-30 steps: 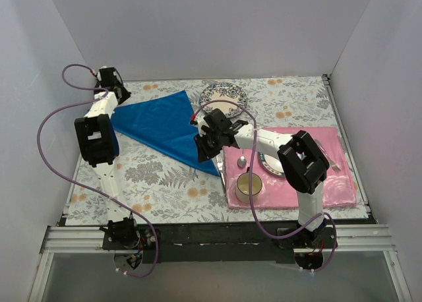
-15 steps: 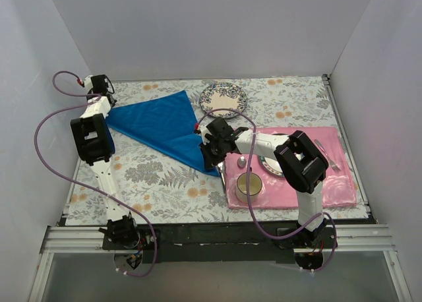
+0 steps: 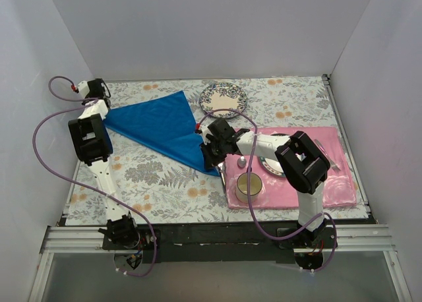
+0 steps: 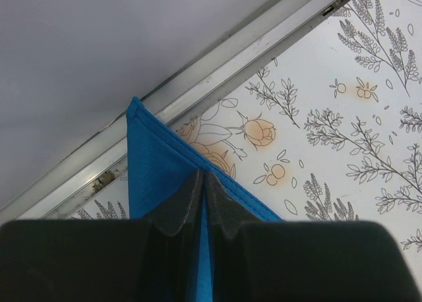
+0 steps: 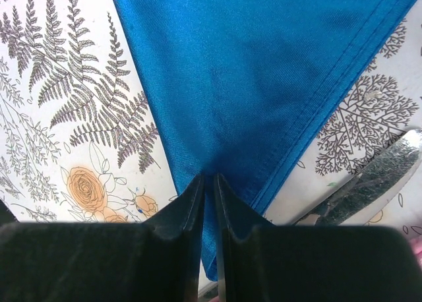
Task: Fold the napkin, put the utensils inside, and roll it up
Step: Fold the napkin
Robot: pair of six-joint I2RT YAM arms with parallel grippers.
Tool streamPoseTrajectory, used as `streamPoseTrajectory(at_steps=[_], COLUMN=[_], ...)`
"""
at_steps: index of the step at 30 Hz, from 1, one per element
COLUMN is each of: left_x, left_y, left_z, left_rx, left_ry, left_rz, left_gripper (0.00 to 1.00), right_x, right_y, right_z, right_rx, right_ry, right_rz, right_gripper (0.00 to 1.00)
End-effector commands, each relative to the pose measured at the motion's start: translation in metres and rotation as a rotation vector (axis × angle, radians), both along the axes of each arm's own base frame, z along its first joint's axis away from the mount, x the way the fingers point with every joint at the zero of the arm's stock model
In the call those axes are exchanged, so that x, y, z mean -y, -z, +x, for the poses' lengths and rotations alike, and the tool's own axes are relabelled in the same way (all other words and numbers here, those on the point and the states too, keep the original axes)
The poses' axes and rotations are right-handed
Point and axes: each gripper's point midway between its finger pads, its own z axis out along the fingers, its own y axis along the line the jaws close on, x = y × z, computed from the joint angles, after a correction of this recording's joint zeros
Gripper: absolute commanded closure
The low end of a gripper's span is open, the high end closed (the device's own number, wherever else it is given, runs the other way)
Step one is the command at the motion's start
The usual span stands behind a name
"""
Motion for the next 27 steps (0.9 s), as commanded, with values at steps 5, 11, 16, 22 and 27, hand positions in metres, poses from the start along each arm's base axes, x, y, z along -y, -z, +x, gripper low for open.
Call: streamPoseTrajectory(at_steps=[5,11,16,22,27], left_x=[-0.012,0.002,0.022,0.052,0.064], left_y=[0.017,0.011,-0.008,-0.055,-0.081], left_z=[-0.005,-0.013,-0.019,-0.023,-0.032], left_rx=[-0.036,-0.026,-0.007,0.010,0.050], left_ry=[-0.004,0.028,0.084,0.132,0.110], left_rz=[-0.037,-0.068,-0.100,-0.043,-0.068], left_gripper=[0.94,0.93,0.87,0.71,0.44], right_x=[0.018,0.018,0.010,0.001,-0.010], right_y=[0.021,0.020,0.006,-0.015,-0.035], right_z=[-0.038,-0.066,-0.076,-0.067,-0.042], right_rx=[-0.090,-0.128,-0.148,-0.093,-0.022], right_ry=[-0.007,-0.023,-0.024,-0.039,-0.045], right_rz=[-0.043,-0.032,0.034,0.066,0.062], right_gripper=[0.82,0.82,0.82,0.82,0.80])
